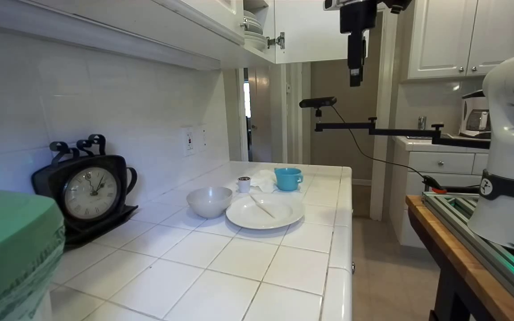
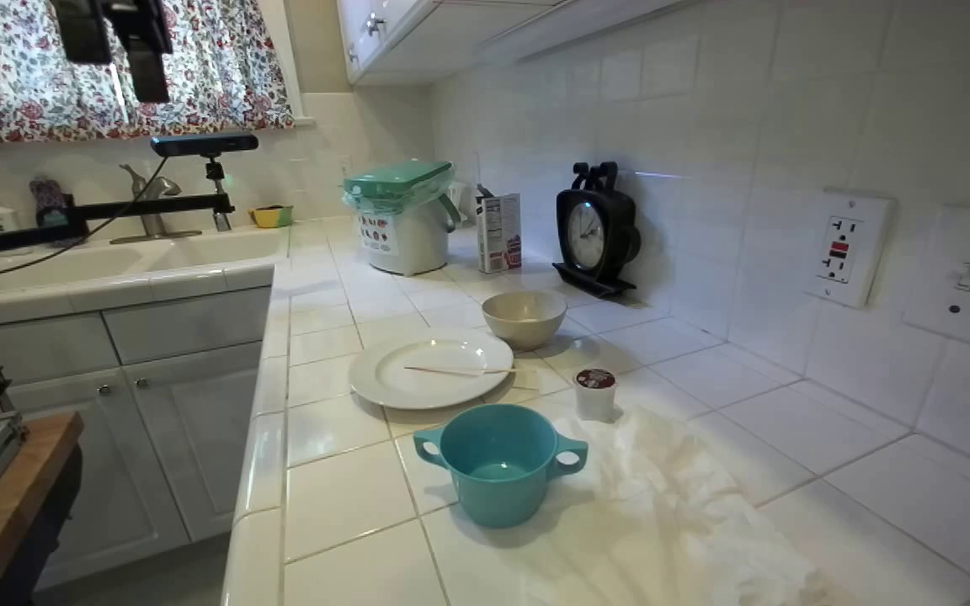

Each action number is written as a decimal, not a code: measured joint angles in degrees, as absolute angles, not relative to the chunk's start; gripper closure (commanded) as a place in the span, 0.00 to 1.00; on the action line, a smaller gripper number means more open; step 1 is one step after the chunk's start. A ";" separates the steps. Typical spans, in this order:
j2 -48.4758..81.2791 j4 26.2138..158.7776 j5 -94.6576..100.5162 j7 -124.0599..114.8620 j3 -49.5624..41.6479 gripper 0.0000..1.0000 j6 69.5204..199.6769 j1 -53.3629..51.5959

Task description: Move the straw from the plate to the blue cup

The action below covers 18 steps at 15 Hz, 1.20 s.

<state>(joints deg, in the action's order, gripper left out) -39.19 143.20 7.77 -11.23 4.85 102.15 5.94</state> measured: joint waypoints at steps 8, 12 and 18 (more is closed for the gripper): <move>-39.04 143.34 7.77 -11.32 4.85 0.00 102.15 5.92; -34.86 145.26 7.73 -15.56 5.32 0.00 105.11 5.91; -23.92 145.10 7.60 -26.13 5.77 0.00 116.05 6.02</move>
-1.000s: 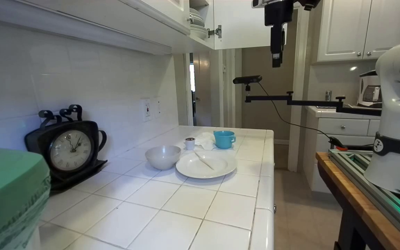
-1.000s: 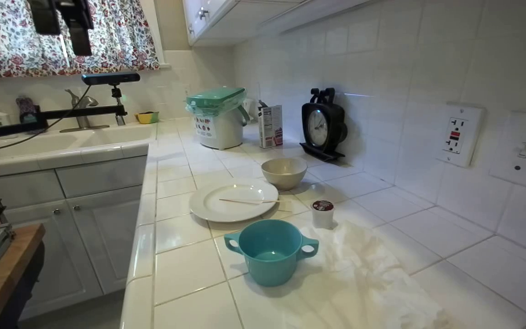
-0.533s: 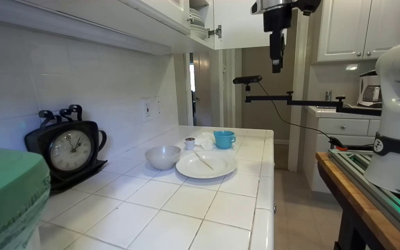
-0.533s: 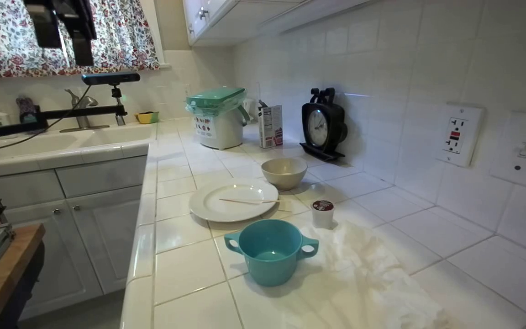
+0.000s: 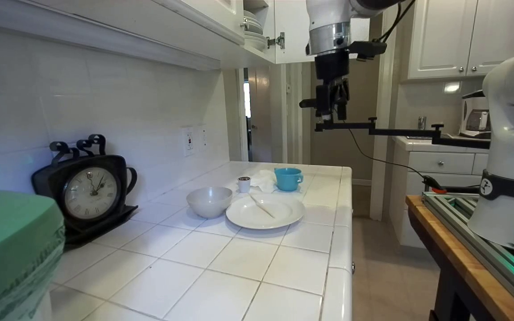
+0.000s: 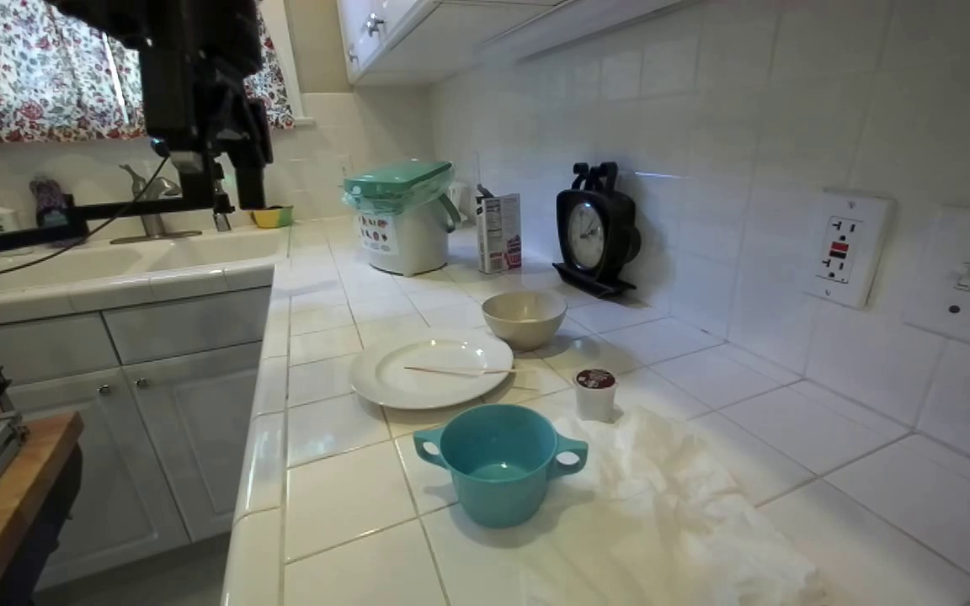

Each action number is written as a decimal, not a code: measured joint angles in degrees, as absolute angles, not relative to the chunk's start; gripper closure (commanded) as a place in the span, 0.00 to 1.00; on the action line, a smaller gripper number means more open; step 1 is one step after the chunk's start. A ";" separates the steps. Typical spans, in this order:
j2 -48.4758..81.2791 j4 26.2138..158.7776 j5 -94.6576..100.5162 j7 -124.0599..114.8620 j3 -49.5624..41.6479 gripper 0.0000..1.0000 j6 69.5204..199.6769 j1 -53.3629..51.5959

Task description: Move the straw from the plate to the blue cup

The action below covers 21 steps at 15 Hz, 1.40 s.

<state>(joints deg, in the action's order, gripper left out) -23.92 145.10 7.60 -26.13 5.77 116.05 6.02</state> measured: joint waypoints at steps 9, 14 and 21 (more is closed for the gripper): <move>-6.09 140.25 7.68 -38.46 4.54 0.00 132.97 6.46; 3.37 134.17 7.78 -41.02 2.54 0.00 139.54 5.65; 13.41 126.85 8.16 -43.53 -1.80 0.00 144.51 1.50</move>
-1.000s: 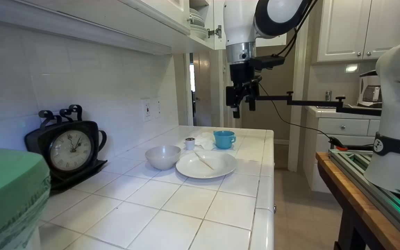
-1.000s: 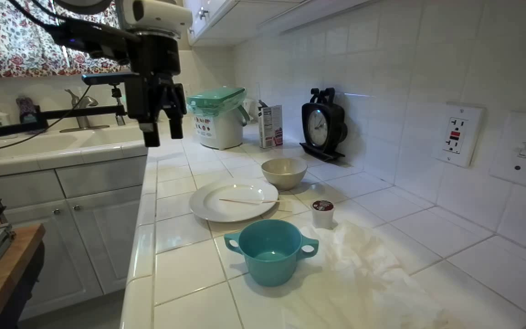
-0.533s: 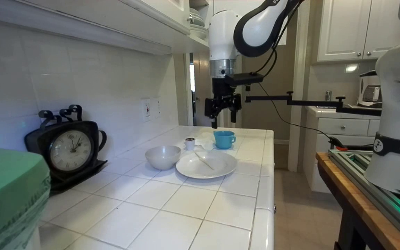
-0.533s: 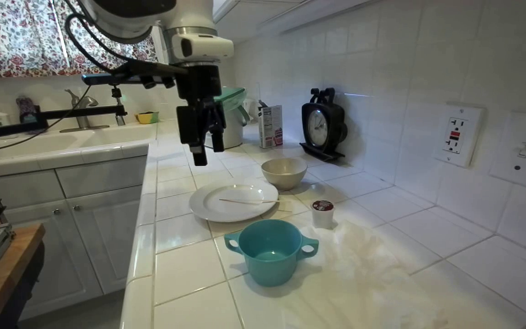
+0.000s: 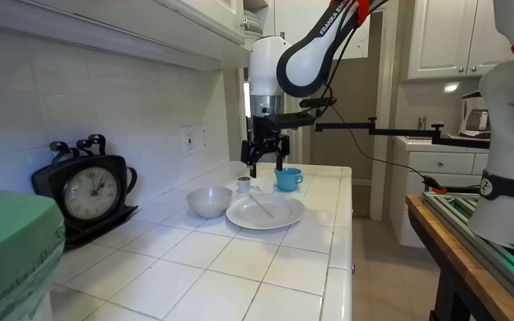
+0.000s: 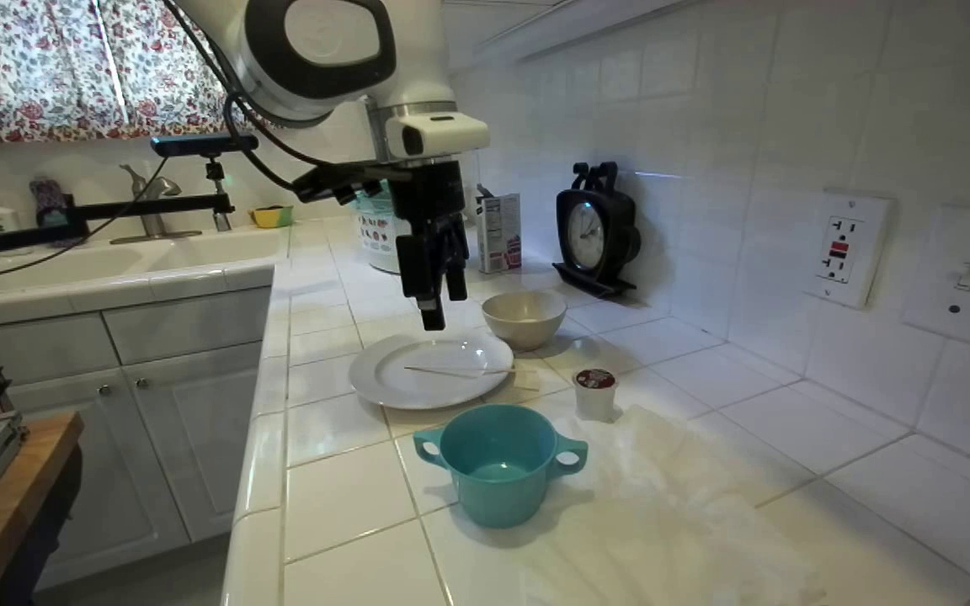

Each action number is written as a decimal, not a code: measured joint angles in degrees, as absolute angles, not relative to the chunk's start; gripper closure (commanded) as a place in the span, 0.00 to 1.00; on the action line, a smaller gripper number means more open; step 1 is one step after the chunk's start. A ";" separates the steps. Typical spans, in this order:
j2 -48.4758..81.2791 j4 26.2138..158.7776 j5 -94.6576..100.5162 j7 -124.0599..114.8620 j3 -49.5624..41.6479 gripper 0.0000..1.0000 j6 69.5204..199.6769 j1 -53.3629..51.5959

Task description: Move the straw from the plate to the blue cup

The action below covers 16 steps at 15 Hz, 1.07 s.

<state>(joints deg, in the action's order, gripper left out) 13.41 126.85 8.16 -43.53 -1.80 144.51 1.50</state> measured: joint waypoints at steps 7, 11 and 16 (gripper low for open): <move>17.21 123.91 8.86 -45.08 -5.22 0.00 146.18 -1.25; 17.21 123.91 8.85 -45.08 -5.27 0.00 146.18 -1.29; 18.09 123.51 8.75 -45.08 -5.97 0.00 146.26 -1.56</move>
<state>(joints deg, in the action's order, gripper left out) 18.09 123.51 8.75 -45.08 -5.97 146.26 -1.56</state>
